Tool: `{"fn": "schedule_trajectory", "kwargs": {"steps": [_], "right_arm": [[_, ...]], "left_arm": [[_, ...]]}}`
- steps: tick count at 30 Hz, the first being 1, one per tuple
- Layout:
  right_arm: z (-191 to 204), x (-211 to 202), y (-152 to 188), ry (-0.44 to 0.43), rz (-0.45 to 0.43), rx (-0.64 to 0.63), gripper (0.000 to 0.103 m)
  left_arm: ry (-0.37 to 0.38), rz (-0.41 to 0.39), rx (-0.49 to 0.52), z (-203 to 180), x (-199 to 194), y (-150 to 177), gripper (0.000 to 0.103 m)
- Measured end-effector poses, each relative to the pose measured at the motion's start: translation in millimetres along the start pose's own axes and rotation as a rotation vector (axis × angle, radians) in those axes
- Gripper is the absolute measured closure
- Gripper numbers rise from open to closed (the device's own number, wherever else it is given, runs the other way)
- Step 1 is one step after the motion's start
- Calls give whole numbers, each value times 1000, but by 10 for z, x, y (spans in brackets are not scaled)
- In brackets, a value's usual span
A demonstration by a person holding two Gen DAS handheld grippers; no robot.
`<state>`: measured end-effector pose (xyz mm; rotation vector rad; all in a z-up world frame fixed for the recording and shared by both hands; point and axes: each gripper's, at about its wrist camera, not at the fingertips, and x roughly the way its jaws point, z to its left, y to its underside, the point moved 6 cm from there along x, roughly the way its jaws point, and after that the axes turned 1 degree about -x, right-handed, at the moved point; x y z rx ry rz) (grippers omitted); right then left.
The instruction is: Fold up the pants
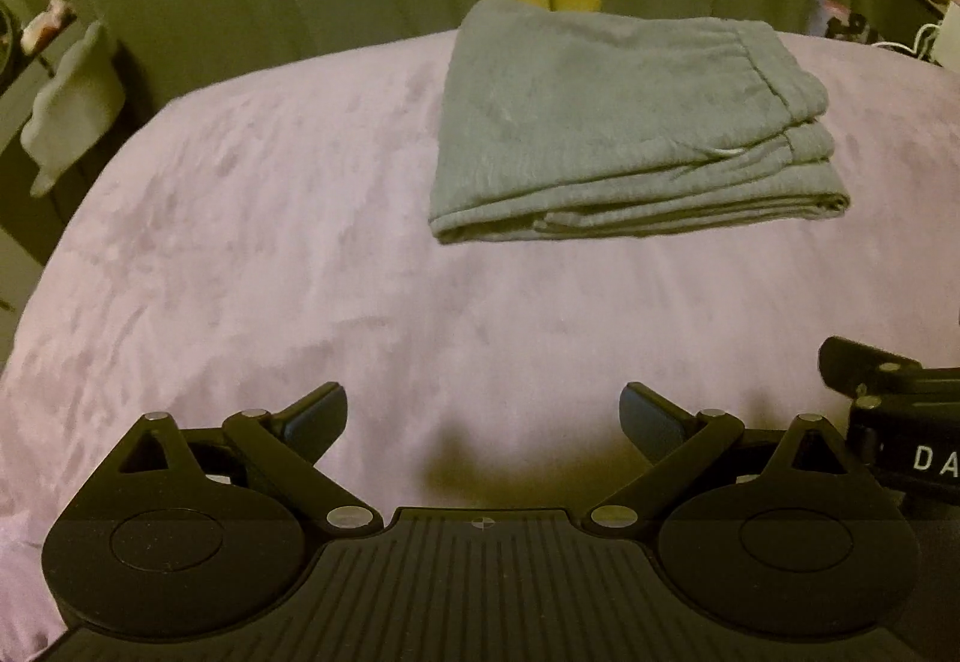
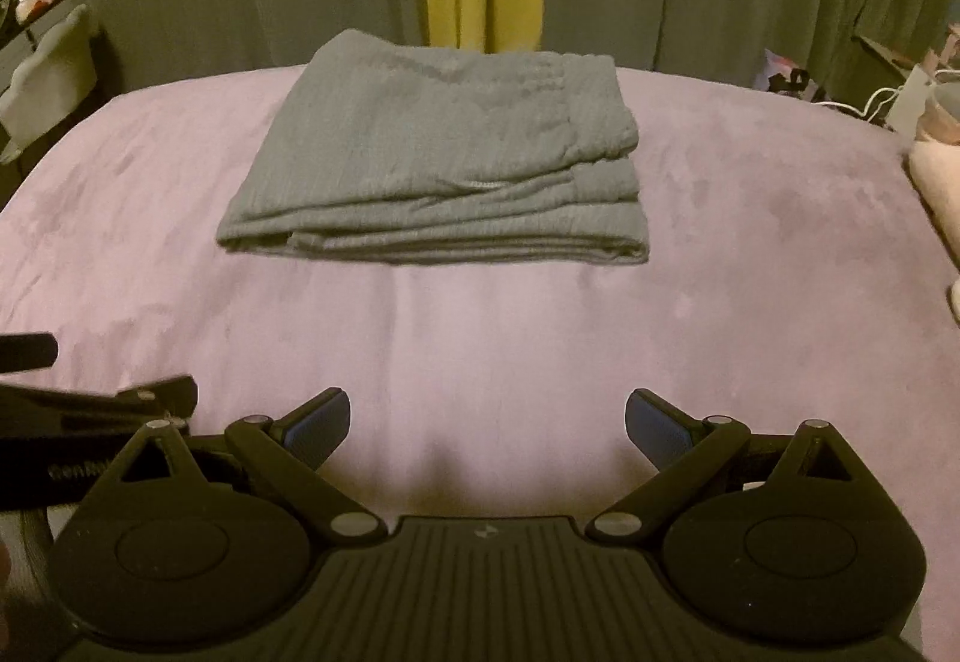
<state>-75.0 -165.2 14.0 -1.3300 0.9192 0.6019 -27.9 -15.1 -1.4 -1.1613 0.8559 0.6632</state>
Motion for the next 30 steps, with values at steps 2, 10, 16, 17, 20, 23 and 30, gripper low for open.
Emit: {"fn": "schedule_trajectory", "kwargs": {"steps": [2,10,16,17,20,23,30], "right_arm": [[-1,-6,-85,19,6,-6,4],[18,-48,-450,48,18,-19,4],[-5,-8,-492,54,36,27,4],[-18,0,-477,55,36,37,4],[-50,8,-443,42,39,54,4],[-103,18,-403,32,49,77,4],[-186,24,-338,49,56,98,4]], "left_arm": [[10,11,-17,16,-9,-82,3],[-14,-2,-44,110,-155,-455,3],[-3,73,-72,103,-64,-512,3],[0,80,-73,89,-47,-500,3],[22,90,-78,60,-14,-456,3],[52,96,-86,47,-10,-428,3],[32,68,-50,19,-63,-415,3]]}}
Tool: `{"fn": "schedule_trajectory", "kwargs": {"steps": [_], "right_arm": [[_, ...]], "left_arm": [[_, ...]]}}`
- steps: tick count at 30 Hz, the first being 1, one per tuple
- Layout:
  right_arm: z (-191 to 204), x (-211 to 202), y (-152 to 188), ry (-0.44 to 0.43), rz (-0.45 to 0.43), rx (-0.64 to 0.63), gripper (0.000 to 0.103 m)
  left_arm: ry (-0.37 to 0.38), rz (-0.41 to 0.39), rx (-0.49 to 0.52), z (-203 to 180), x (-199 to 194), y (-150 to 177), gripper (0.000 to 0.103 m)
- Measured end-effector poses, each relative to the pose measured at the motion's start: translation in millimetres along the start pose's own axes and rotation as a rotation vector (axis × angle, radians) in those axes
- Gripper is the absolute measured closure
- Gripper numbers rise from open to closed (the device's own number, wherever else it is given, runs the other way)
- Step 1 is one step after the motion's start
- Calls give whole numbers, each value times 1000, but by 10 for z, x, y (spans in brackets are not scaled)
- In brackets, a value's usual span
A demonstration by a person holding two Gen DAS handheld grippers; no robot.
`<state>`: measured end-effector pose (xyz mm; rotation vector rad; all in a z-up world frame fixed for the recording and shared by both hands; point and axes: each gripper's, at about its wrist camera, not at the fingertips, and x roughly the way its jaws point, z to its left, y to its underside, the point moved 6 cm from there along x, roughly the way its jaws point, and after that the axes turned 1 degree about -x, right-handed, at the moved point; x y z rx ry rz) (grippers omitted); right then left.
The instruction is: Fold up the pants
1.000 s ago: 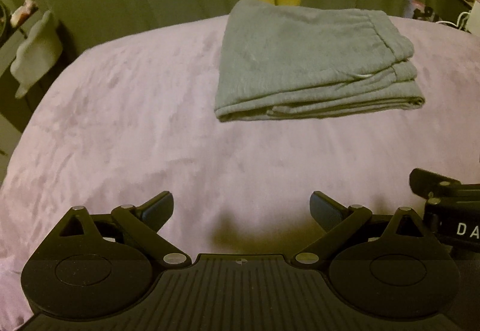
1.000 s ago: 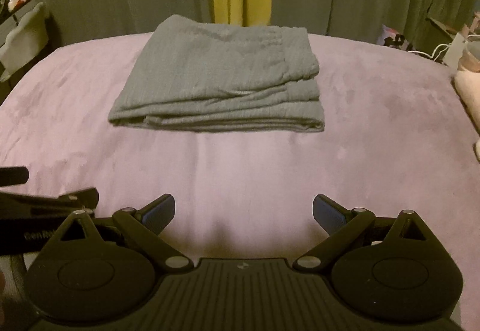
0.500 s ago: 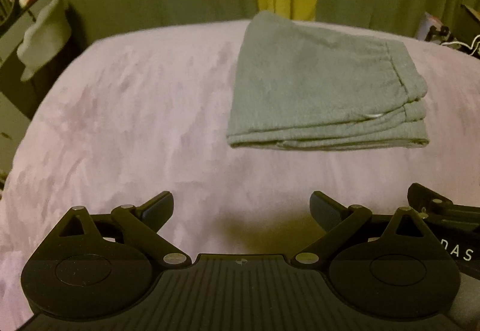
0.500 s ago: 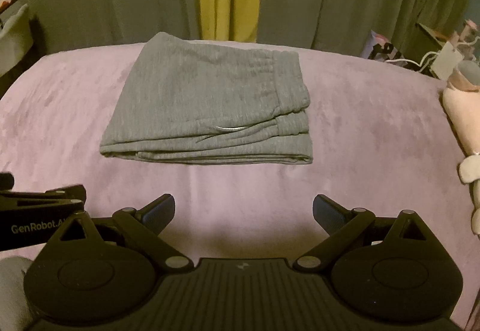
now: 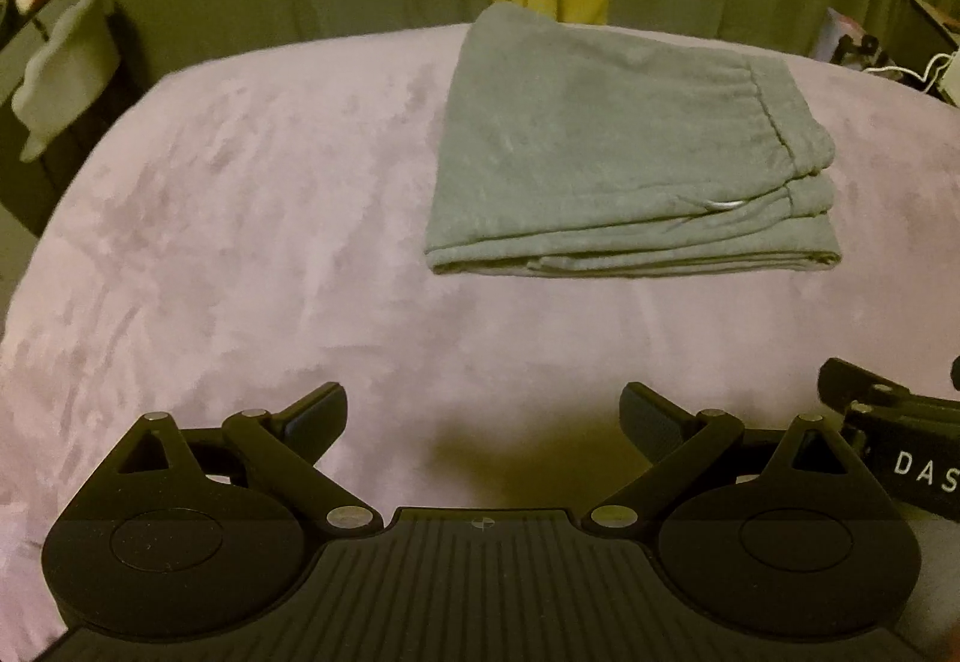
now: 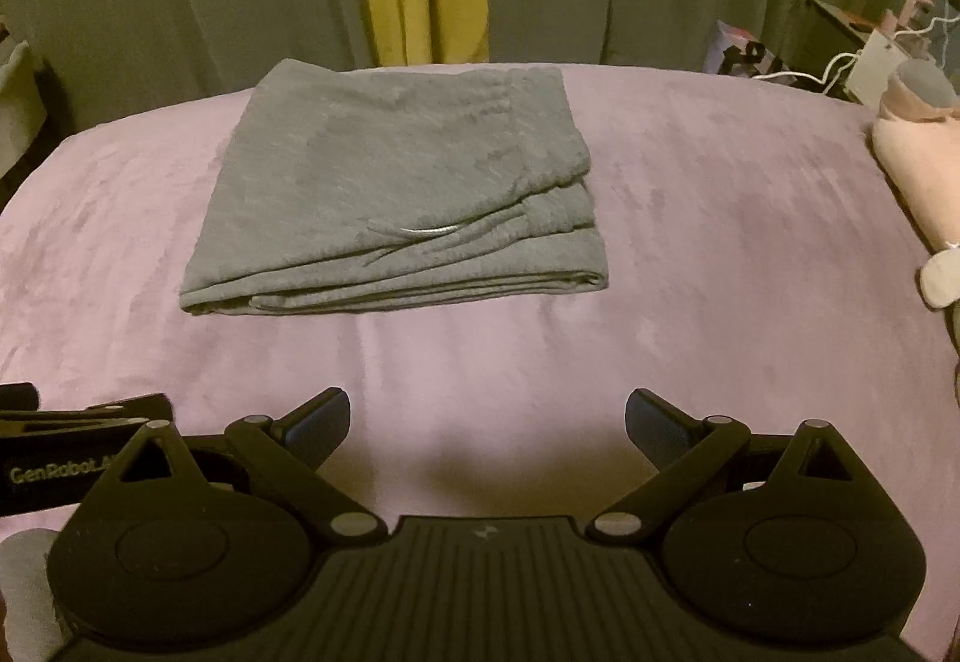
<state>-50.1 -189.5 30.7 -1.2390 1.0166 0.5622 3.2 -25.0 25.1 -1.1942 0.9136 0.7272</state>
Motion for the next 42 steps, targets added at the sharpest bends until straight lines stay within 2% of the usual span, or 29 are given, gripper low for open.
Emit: {"fn": "schedule_trajectory", "kwargs": {"steps": [42], "right_arm": [[-9,-180,-36,-14,-32,2,4]], "left_arm": [[28,-12,-2,31,-134,3,3]]}}
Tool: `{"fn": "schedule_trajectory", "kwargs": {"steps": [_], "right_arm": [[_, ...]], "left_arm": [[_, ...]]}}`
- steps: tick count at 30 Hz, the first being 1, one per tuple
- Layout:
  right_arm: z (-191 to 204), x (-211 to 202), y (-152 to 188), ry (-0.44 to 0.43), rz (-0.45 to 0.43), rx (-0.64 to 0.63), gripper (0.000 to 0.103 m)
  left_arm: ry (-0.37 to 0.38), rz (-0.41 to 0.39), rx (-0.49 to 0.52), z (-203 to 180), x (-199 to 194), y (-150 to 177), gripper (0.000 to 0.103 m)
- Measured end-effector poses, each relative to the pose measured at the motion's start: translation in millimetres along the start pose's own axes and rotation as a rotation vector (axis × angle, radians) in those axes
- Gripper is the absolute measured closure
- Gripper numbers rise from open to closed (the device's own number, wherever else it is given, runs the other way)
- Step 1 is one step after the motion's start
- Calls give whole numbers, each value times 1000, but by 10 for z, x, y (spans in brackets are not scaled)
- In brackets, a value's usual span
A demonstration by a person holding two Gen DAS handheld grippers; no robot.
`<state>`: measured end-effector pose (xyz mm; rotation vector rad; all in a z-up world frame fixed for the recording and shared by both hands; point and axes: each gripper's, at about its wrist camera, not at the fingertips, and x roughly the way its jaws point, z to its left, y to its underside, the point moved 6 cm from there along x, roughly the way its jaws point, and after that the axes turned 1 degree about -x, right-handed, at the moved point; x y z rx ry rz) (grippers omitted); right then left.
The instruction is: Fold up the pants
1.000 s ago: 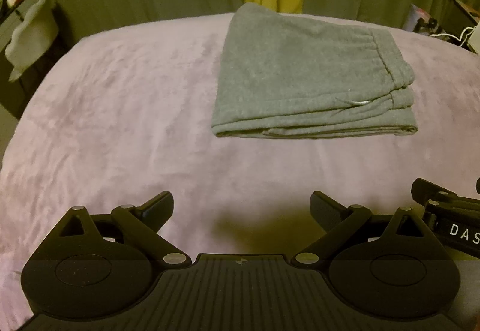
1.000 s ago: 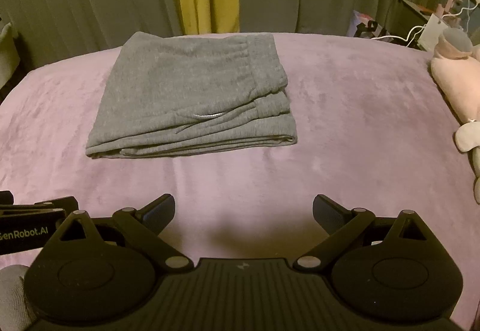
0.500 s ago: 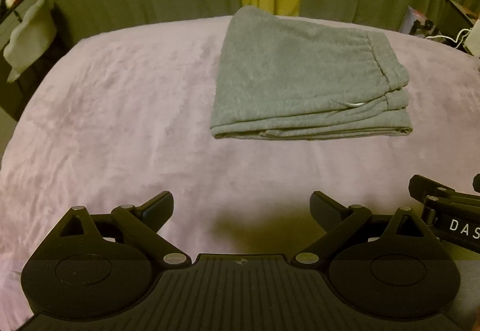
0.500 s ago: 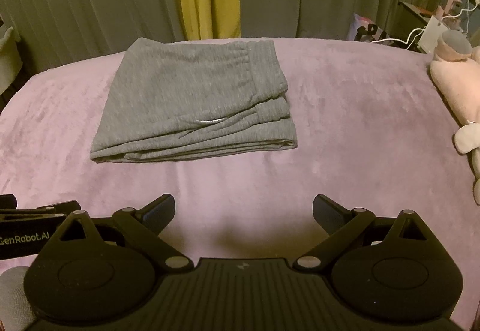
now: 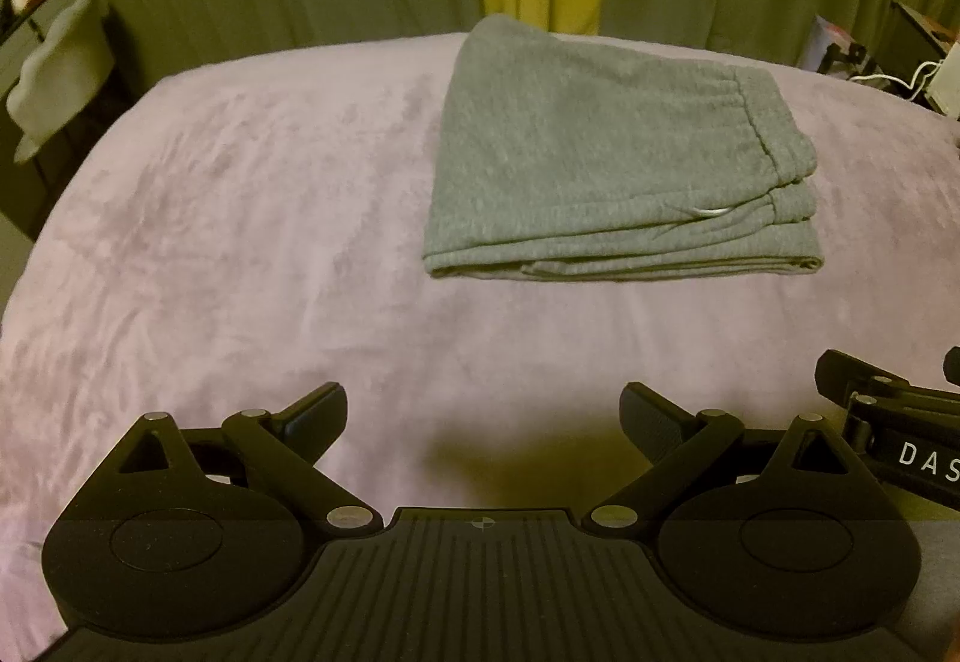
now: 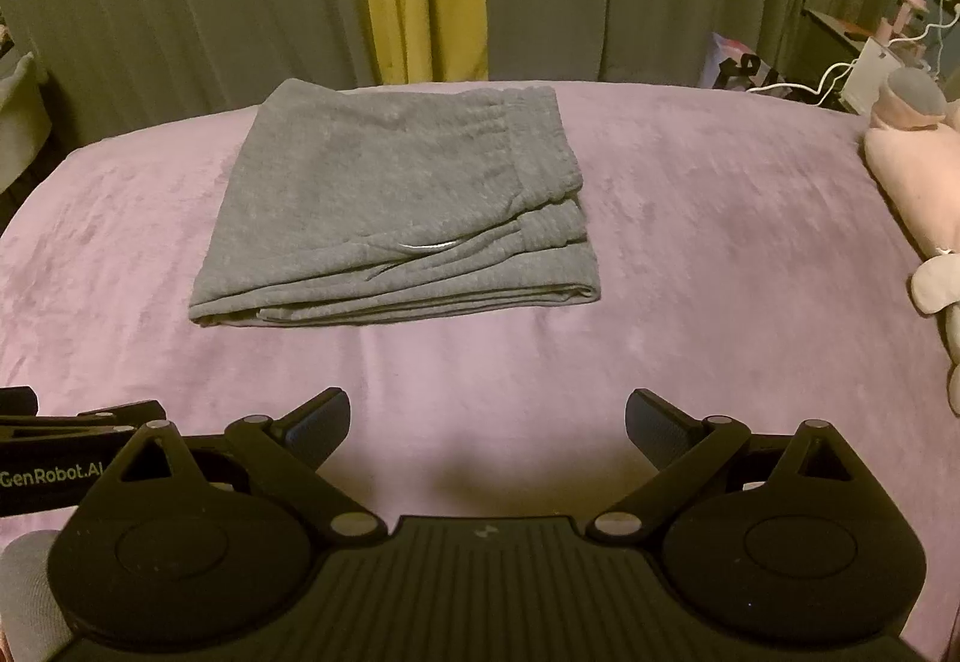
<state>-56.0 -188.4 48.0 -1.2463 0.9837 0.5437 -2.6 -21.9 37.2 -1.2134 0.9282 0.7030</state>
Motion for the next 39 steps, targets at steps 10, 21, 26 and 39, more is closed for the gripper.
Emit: {"fn": "schedule_trajectory", "kwargs": {"steps": [10,21,26,39], "right_arm": [[-5,-12,-4,-5,-3,2,4],[10,-19,-14,-7,-5,-1,4],[16,-27,-18,-9,-9,2,4],[5,-60,-12,-15,-16,2,4]], "left_arm": [[3,-3,1,-1,-16,8,3],[2,-2,1,4,-22,5,3],[4,-3,0,1,-25,4,3],[1,-5,0,-14,-65,1,3]]}}
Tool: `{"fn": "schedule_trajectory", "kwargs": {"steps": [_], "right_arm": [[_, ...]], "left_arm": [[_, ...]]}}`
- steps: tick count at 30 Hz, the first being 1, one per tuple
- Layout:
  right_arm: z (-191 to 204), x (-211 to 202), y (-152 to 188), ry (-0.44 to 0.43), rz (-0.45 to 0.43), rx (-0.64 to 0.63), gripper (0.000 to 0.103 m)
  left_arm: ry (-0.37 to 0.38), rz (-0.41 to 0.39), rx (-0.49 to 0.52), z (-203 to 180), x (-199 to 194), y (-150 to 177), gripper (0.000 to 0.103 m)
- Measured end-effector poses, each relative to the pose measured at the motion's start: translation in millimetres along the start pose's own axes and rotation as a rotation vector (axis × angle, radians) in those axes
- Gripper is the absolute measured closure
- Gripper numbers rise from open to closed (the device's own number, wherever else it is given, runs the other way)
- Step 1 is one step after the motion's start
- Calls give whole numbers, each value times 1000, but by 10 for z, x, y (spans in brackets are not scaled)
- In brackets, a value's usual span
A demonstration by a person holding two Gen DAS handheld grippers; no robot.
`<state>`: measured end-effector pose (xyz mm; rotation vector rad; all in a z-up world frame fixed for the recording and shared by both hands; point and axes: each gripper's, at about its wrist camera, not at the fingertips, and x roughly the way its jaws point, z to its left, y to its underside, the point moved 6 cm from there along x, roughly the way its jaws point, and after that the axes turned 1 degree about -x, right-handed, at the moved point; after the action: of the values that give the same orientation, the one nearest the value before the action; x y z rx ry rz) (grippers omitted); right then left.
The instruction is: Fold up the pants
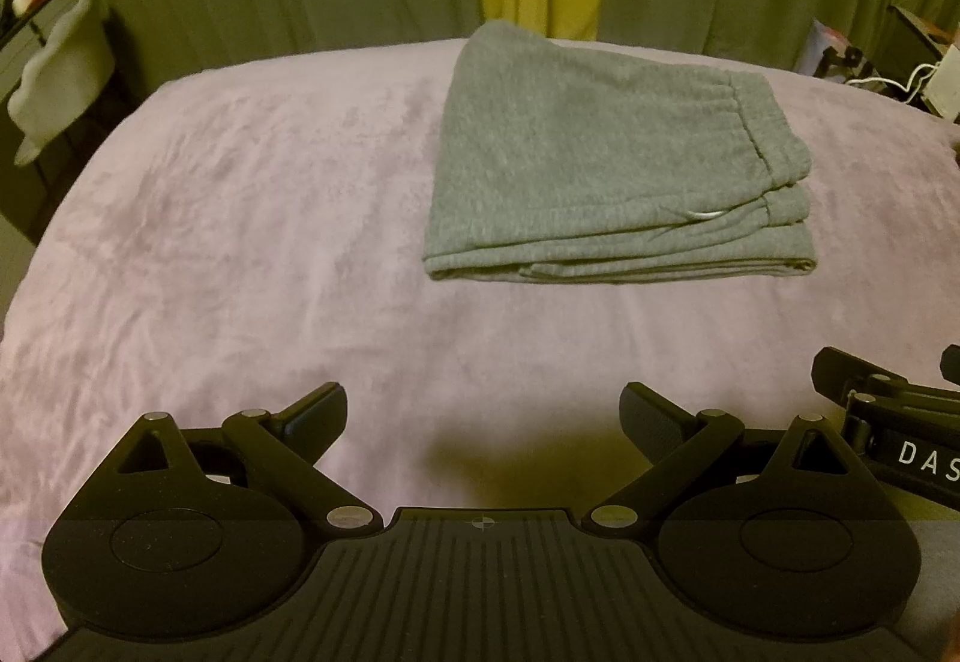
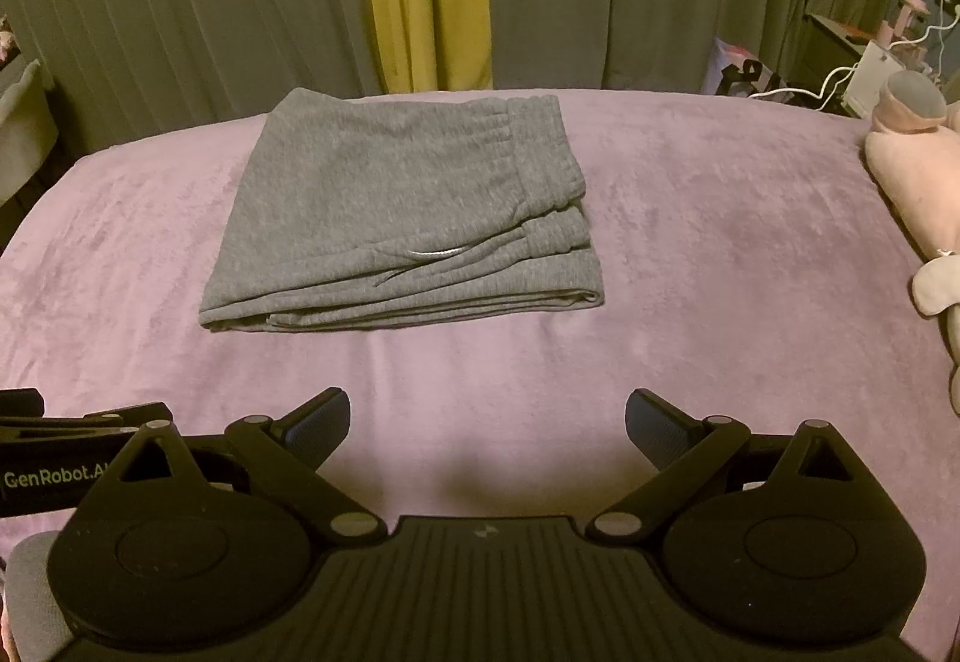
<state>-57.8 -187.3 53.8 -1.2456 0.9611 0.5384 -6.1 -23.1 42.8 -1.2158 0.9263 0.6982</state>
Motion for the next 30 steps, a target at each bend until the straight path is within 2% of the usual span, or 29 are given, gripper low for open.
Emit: {"fn": "schedule_trajectory", "kwargs": {"steps": [30], "right_arm": [[12,-70,-5,-13,-15,-1,4]], "left_arm": [[10,-2,-8,-6,-61,14,3]]}}
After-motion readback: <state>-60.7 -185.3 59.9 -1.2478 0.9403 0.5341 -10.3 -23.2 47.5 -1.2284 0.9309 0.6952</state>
